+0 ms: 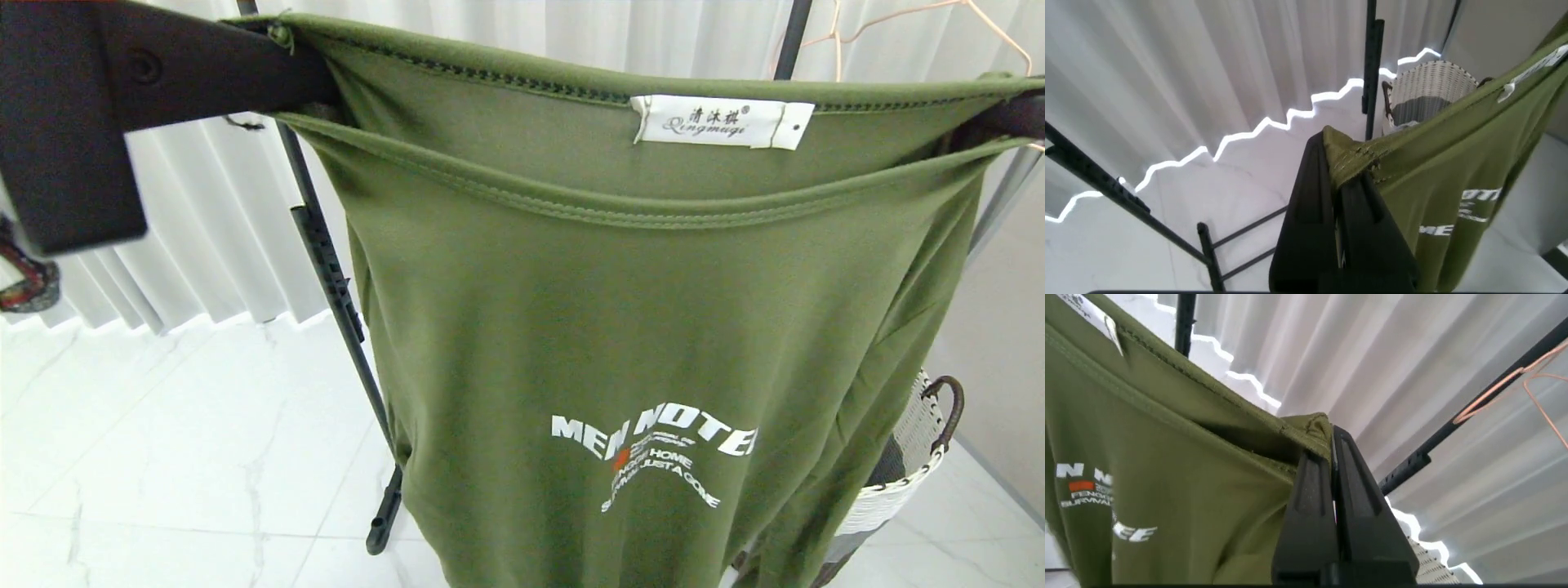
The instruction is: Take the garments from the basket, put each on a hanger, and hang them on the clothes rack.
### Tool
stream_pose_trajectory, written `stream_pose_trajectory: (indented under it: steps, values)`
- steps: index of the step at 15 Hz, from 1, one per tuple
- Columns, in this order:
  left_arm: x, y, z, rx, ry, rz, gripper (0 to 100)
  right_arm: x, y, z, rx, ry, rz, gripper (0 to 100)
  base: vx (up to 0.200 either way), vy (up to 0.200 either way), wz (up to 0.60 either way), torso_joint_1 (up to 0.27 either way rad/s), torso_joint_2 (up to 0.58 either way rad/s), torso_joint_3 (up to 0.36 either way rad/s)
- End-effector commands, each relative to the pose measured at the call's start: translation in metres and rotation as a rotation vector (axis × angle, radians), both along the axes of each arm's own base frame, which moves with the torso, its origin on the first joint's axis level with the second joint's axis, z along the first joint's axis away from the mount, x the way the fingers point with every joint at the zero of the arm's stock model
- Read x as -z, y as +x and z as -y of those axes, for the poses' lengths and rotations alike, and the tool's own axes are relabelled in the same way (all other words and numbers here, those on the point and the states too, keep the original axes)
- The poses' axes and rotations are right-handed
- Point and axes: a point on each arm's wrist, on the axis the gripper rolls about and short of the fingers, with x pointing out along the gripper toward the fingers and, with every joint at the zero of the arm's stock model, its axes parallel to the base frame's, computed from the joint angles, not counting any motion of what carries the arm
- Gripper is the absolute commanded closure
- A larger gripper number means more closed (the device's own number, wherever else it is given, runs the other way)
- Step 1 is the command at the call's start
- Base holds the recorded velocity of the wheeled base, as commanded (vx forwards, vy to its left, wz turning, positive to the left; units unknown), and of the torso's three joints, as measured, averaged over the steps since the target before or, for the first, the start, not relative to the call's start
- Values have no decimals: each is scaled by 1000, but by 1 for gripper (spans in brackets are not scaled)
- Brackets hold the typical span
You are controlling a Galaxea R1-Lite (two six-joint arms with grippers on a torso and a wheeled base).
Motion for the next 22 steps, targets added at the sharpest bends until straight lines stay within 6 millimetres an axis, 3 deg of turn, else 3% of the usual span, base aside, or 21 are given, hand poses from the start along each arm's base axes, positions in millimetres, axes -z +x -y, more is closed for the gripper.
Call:
stream_pose_trajectory:
  steps: [1, 2, 3, 7, 11, 15, 17, 19, 22]
  values:
    - [0, 0, 0, 0, -1, 1, 100, 1, -1, 1, 0, -6, -3, 100, 0, 0, 0, 0, 0, 0]
    - [0, 0, 0, 0, 0, 0, 100, 2, -2, 3, 2, -6, -3, 100, 0, 0, 0, 0, 0, 0]
    - [0, 0, 1, 0, 1, -2, 100, 3, -2, 3, 3, -10, -5, 0, 0, 0, 0, 0, 0, 0]
    - [4, 4, 3, -23, 19, -6, 100, 4, -10, 17, -8, 8, 8, 0, 0, 0, 0, 0, 0, 0]
    - [11, 24, -1, -148, 47, -20, 100, 7, -22, 38, -6, 29, 20, 0, 0, 0, 0, 0, 0, 0]
    - [16, 21, -7, -168, 62, -22, 100, 9, -27, 52, 23, 41, 17, 0, 0, 0, 0, 0, 0, 0]
    - [16, 16, -16, -182, 57, -13, 100, 17, -15, 63, 241, 16, -8, 0, 0, 0, 0, 0, 0, 0]
    - [18, 10, -26, -179, 72, 0, 100, 41, -4, 83, 525, -83, -102, 0, 0, 0, 0, 0, 0, 0]
    - [23, 2, -45, -201, 97, 22, 100, 63, -2, 97, 646, -117, -172, 0, 0, 0, 0, 0, 0, 0]
